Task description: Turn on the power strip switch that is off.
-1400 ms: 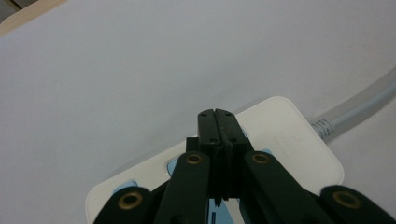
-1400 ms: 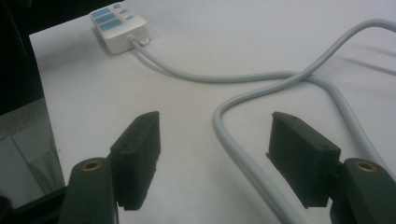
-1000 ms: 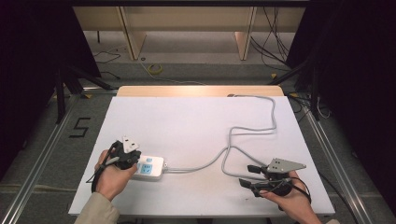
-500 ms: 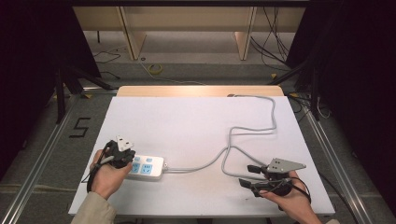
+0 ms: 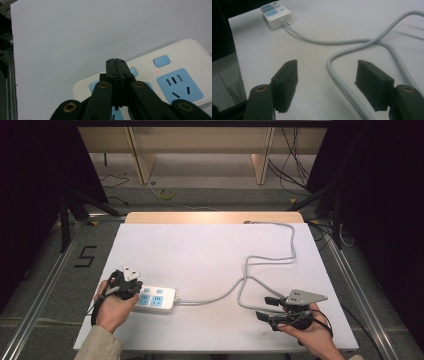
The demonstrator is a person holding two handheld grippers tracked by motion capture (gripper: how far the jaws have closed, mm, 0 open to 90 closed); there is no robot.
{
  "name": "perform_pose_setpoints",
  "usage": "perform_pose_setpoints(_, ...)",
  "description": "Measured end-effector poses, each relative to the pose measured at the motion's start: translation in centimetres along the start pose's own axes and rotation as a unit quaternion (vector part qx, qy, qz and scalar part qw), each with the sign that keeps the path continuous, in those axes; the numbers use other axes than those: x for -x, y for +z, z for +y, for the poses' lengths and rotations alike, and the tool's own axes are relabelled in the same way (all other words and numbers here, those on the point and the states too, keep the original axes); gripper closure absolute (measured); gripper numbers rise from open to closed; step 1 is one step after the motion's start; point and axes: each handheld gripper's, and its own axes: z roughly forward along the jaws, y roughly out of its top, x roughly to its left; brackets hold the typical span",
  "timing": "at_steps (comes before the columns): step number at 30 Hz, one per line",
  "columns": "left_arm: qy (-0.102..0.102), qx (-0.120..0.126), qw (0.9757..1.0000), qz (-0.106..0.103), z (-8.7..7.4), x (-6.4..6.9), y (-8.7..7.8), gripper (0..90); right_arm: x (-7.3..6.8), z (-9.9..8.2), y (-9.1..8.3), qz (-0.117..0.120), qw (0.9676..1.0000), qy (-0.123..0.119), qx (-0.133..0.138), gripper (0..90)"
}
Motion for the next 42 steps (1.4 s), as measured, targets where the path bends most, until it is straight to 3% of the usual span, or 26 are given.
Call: perform_pose_setpoints(42, -0.021, -0.010, 0.9997, 0.009, -0.1, -1.5, -0.4, 89.7, 0.0, 0.0, 0.0, 0.001, 1.0000, -0.001, -0.002, 34.9)
